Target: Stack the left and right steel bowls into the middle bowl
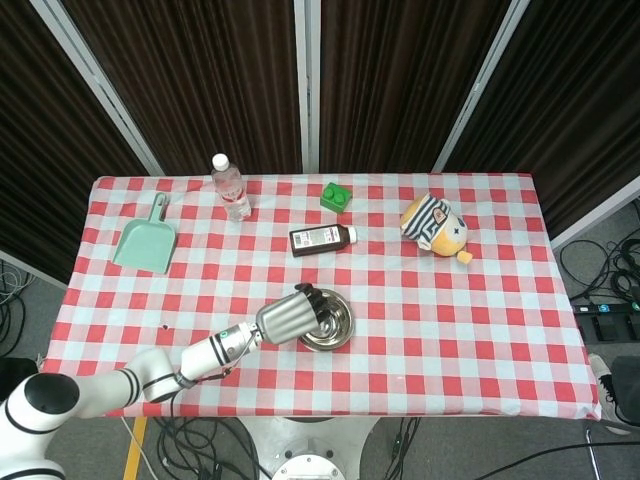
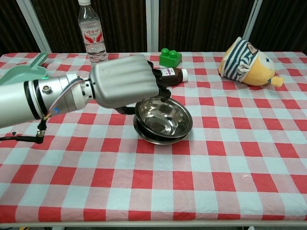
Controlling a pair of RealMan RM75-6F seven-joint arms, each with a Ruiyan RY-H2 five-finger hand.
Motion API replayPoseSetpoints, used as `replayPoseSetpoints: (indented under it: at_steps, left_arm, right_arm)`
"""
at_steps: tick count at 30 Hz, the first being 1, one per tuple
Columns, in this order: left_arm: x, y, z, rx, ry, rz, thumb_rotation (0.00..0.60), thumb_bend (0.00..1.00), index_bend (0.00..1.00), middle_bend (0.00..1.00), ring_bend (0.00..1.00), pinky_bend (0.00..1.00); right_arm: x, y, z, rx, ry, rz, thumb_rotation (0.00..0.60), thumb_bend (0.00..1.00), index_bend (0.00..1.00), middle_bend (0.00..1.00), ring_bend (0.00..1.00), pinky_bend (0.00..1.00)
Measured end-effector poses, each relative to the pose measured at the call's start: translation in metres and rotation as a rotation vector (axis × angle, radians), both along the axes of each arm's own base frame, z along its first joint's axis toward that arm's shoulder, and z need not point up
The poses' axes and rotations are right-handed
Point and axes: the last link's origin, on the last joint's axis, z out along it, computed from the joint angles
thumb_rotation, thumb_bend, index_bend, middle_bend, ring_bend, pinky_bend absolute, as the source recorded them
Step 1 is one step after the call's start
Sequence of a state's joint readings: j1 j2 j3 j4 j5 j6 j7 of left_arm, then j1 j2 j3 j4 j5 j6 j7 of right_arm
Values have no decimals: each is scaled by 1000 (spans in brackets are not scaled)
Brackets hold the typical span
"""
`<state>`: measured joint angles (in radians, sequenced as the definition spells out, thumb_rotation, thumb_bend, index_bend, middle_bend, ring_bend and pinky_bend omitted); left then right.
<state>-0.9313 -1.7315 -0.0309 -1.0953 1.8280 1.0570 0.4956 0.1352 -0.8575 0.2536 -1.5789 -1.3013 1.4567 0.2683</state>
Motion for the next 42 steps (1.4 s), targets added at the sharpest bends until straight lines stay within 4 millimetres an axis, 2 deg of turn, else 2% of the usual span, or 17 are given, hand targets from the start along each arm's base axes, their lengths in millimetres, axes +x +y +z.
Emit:
replayPoseSetpoints:
  at_steps: [5, 9, 13, 19, 25, 29, 35, 42]
  left_arm:
    - [-2, 6, 28, 63, 13, 8, 600, 229, 411, 480, 413, 524]
    - [-11, 10, 55, 118, 26, 41, 600, 228, 411, 480, 413, 525]
    - [-26, 12, 82, 178, 6, 104, 600, 225, 411, 479, 413, 527]
    - [-58, 5, 122, 281, -136, 272, 600, 212, 409, 471, 413, 527]
    - [-112, -23, 167, 342, -376, 569, 600, 164, 360, 410, 331, 443]
    - [-147, -53, 191, 371, -499, 732, 600, 151, 336, 375, 289, 387]
    - [-181, -88, 209, 432, -563, 850, 600, 147, 322, 350, 268, 345]
    - [-207, -111, 222, 460, -576, 917, 600, 147, 323, 350, 268, 335]
  right_arm:
    - [8, 0, -2, 4, 7, 19, 600, 115, 23, 22, 0, 0]
    - [13, 1, -6, 14, 14, 30, 600, 115, 23, 22, 0, 0]
    - [20, 0, -12, 31, 16, 46, 600, 112, 23, 22, 0, 0]
    - [30, 3, -26, 71, 45, 84, 600, 109, 23, 24, 0, 0]
    - [34, 6, -44, 124, 75, 92, 600, 102, 23, 23, 0, 0]
    - [35, 8, -53, 152, 94, 97, 600, 101, 23, 21, 0, 0]
    - [33, 14, -67, 189, 129, 87, 600, 101, 23, 17, 0, 0]
    - [26, 19, -79, 226, 145, 57, 600, 101, 23, 16, 0, 0]
